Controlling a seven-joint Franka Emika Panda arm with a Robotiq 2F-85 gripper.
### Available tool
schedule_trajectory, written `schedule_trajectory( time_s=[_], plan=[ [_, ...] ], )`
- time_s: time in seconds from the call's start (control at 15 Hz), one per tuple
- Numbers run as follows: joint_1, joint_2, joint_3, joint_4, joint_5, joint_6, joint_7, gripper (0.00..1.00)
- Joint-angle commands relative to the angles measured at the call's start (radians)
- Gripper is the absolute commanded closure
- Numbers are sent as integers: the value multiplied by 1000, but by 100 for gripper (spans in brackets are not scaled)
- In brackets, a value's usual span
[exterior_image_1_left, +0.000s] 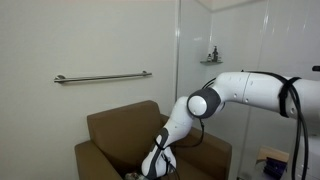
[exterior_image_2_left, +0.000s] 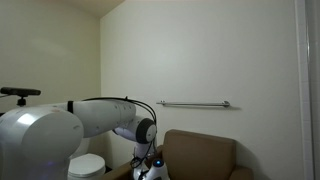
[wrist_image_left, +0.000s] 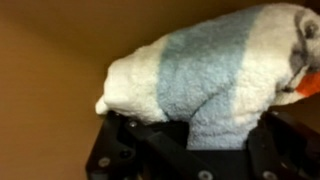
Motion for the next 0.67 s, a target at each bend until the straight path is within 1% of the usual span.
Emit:
schedule_trajectory(
  time_s=[0.0, 0.13, 0.2, 0.27, 0.47, 0.53, 0.6],
  plan=[
    [58, 0, -33, -75, 96, 26, -8, 95],
    [80, -3, -51, -107, 174, 56, 20, 95],
    [79, -13, -51, -140, 192, 80, 54, 95],
    [73, -27, -42, -170, 225, 104, 59, 95],
    [9, -88, 40, -313, 275, 249, 83, 95],
    [52, -73, 4, -232, 351, 182, 84, 95],
    [52, -85, 12, -257, 387, 187, 94, 95]
  ],
)
